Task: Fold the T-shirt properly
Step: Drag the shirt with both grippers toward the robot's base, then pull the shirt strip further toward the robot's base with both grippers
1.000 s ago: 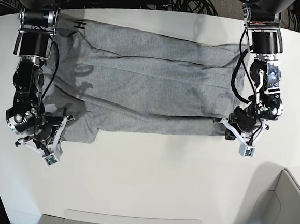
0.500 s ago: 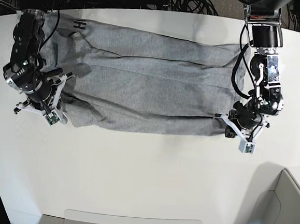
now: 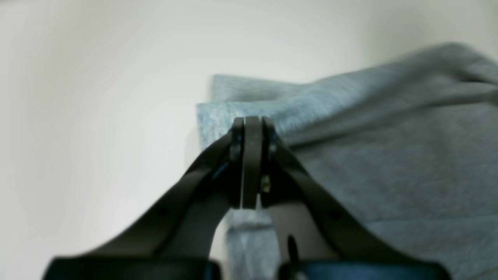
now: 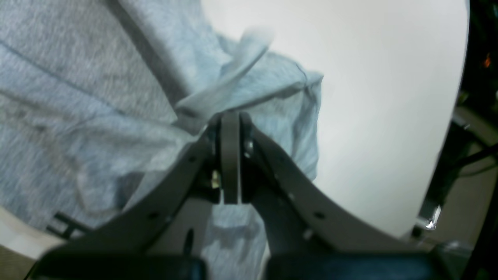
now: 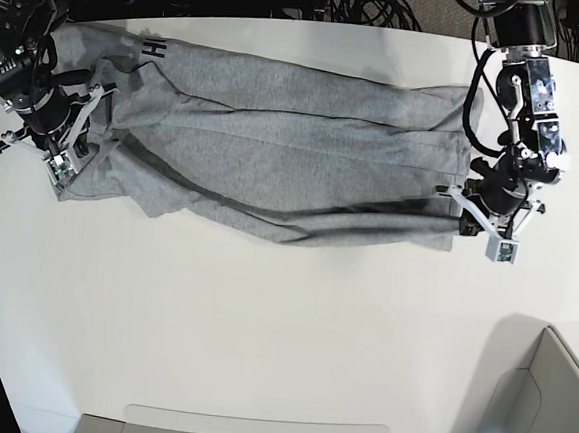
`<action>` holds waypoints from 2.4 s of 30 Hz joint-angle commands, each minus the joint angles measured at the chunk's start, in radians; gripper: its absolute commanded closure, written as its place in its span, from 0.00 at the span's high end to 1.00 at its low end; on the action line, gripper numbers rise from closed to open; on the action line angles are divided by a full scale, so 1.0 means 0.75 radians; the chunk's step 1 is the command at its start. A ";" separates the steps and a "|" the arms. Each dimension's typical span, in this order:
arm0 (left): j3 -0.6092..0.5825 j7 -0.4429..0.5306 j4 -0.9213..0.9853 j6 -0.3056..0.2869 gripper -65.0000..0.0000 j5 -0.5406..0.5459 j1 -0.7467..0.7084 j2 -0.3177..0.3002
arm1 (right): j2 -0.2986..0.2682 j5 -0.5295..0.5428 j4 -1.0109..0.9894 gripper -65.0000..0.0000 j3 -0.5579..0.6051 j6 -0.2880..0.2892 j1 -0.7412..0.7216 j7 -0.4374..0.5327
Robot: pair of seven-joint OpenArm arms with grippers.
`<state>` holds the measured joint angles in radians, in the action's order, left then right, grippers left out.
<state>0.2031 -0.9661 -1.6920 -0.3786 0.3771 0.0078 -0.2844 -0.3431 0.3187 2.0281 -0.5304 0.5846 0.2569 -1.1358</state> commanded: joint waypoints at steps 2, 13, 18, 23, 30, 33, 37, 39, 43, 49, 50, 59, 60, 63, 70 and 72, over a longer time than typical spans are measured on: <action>0.019 0.006 -0.069 -0.002 0.00 0.014 -0.011 -0.013 | -0.022 0.045 0.022 0.00 -0.053 0.007 0.023 0.018; 0.021 -0.002 -0.224 -0.002 0.00 0.014 -0.163 -0.013 | -0.022 0.161 0.032 0.00 -0.218 0.007 0.143 0.018; 0.010 -0.002 -0.220 -0.002 0.00 0.012 -0.159 -0.013 | -0.018 0.161 0.024 0.00 -0.182 0.007 0.078 0.018; 0.010 -0.002 -0.220 -0.002 0.00 0.014 -0.157 -0.013 | -0.022 0.157 -0.074 0.23 -0.057 -0.003 -0.051 0.018; 0.008 -0.002 -0.220 -0.004 0.00 0.014 -0.157 -0.013 | -0.014 0.092 -0.400 0.25 0.037 -0.003 -0.254 0.028; 0.008 -0.002 -0.220 -0.004 0.00 0.014 -0.157 -0.013 | 0.023 -0.005 -0.453 0.25 0.039 -0.003 -0.305 0.028; 0.008 -0.002 -0.220 -0.004 0.00 0.014 -0.157 -0.013 | 0.072 -0.107 -0.457 0.25 0.039 -0.003 -0.321 0.022; 0.008 -0.002 -0.220 -0.004 0.00 0.014 -0.157 -0.013 | 0.086 -0.140 -0.459 0.25 0.041 -0.003 -0.321 0.022; 0.008 -0.002 -0.218 -0.004 0.00 0.014 -0.157 -0.013 | 0.119 -0.183 -0.459 0.25 0.111 -0.003 -0.315 0.020; 0.008 -0.002 -0.218 -0.004 0.00 0.014 -0.155 -0.013 | 0.184 -0.303 -0.477 0.25 0.166 -0.003 -0.309 0.018; 0.008 -0.002 -0.218 -0.004 0.00 0.014 -0.155 -0.013 | 0.193 -0.330 -0.496 0.25 0.166 -0.003 -0.311 0.018; 0.008 -0.002 -0.218 -0.004 0.00 0.014 -0.155 -0.013 | 0.195 -0.367 -0.496 0.25 0.162 -0.003 -0.305 0.026; 0.008 -0.002 -0.218 -0.004 0.00 0.014 -0.155 -0.013 | 0.195 -0.367 -0.485 0.25 0.162 -0.003 -0.307 0.026; 0.008 -0.002 -0.218 -0.004 0.00 0.014 -0.155 -0.013 | 0.197 -0.365 -0.430 0.25 0.162 -0.001 -0.307 0.022; 0.008 -0.002 -0.218 -0.004 0.00 0.014 -0.155 -0.013 | 0.176 -0.123 -0.387 0.25 0.099 0.001 -0.313 0.020; 0.008 -0.002 -0.218 -0.004 0.00 0.014 -0.155 -0.013 | 0.148 -0.125 -0.385 0.25 0.103 0.001 -0.307 0.022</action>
<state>0.2077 -0.9874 -1.8408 -0.3824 0.3817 -0.1196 -0.2825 -0.2218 0.2161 1.7214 -0.4496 0.5838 0.0391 -1.1328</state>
